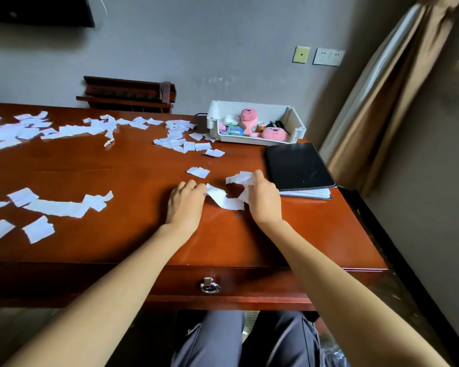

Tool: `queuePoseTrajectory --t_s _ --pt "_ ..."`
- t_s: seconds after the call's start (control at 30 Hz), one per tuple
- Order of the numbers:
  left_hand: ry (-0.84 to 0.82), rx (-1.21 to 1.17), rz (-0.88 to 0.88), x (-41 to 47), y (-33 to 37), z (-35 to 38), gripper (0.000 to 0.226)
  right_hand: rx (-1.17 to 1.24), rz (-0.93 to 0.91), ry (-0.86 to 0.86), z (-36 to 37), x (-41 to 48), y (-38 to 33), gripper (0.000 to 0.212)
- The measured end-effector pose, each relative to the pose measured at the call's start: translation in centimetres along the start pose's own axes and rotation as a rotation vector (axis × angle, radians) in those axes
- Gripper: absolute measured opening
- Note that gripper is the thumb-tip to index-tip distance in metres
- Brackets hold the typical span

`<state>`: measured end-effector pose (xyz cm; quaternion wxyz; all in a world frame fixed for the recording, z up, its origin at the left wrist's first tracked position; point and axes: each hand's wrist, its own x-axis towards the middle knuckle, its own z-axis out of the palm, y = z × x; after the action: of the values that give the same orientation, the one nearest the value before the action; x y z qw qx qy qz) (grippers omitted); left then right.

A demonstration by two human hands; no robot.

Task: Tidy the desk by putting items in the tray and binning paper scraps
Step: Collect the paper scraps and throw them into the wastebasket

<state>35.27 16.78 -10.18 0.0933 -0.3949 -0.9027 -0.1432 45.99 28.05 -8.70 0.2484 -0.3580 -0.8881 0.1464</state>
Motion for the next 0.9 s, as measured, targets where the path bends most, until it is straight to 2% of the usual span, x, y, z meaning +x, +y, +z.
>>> queuePoseTrajectory --t_s 0.13,0.23,0.37,0.47,0.53,0.63,0.77,0.83,0.9 --pt "0.055 -0.108 -0.045 0.7 0.0 0.1 0.032 0.148 0.046 0.013 -0.5 0.6 0.3 0.031" --pt "0.105 -0.345 -0.154 1.7 0.4 -0.4 0.038 0.257 0.082 -0.016 -0.3 2.0 0.6 0.043" --pt "0.097 -0.719 -0.324 3.3 1.0 -1.2 0.046 0.47 0.203 -0.004 -0.8 3.0 0.6 0.041" --pt "0.05 -0.828 -0.316 4.0 1.1 -1.7 0.049 0.539 0.287 -0.021 -1.7 2.7 0.3 0.043" --pt "-0.007 -0.897 -0.348 4.1 1.2 -2.1 0.05 0.56 0.315 -0.025 -2.2 2.4 0.2 0.036" --pt "-0.108 -0.97 -0.432 4.3 1.6 -2.6 0.043 0.589 0.285 0.005 -2.1 1.9 0.7 0.031" --pt "-0.237 -1.008 -0.615 4.7 1.9 -3.8 0.04 0.46 0.182 -0.011 -1.8 0.8 1.2 0.034" --pt "-0.221 -1.073 -0.71 4.2 1.8 -4.6 0.047 0.389 0.099 -0.038 -1.9 0.2 1.5 0.03" --pt "-0.233 -1.148 -0.711 4.0 2.1 -4.9 0.037 0.344 0.032 -0.057 -2.1 -0.3 1.7 0.028"
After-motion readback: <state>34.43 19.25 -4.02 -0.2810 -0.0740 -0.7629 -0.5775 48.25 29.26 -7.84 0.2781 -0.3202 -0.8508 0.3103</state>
